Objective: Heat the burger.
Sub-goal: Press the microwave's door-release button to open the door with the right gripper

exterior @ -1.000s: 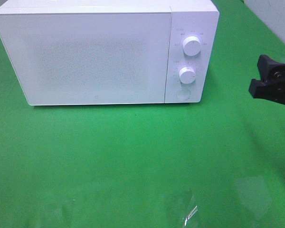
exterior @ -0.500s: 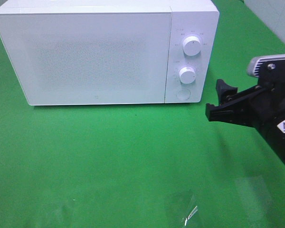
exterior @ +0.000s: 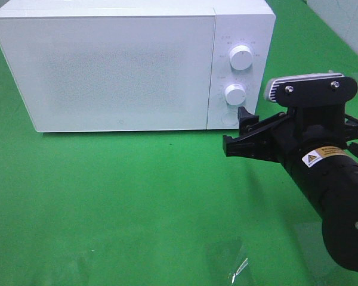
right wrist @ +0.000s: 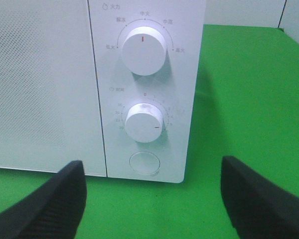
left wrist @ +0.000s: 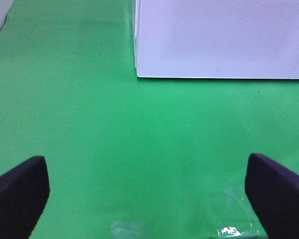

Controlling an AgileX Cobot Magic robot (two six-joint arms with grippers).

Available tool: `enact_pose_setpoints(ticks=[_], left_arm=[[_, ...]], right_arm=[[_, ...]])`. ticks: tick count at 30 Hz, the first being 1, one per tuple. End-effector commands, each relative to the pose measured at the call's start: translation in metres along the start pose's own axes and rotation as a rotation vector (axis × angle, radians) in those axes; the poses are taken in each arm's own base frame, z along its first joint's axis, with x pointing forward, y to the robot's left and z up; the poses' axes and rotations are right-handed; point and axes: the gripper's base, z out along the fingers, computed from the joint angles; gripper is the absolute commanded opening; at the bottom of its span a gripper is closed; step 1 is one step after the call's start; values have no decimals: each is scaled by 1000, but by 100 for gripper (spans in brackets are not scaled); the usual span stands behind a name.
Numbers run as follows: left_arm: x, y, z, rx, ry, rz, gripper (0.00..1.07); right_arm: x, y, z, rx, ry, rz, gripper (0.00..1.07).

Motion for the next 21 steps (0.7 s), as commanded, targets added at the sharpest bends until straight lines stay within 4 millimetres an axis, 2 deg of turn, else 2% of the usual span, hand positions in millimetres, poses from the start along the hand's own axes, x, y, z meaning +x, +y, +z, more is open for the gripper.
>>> enact_pose_setpoints(ticks=[1,4,7,10,12,13,14,15,16,20,21], left_arm=[[1,0,-1,-1,-5,-6,101],[1,0,-1,-1,0,-7,101],[1,0,-1,-1,0,-7,101],[1,0,-1,-1,0,-7,101],[1,0,-1,-1,0,-7,101],[1,0,-1,-1,0,-7,101],[1,0,-1,-1,0,-7,101],[1,0,-1,-1,0,-7,101],[1,0,-1,-1,0,-7,101],[1,0,-1,-1,0,-7,101],[1,0,-1,-1,0,-7,101]], right_arm=[[-3,4,4,4,-7,58,73],[-2,4,4,6,-6,132,73],[-2,4,4,5,-4,312,73],[-2,4,4,5,1,366,73],[1,5,4,3,32,562,72],[1,5,4,3,32,562,72],[2,5,4,5,48,663,69],[2,5,4,5,48,663,69],[4,6,4,8,65,749,67],[4,6,4,12,71,861,63],[5,6,4,16,77,963,60]])
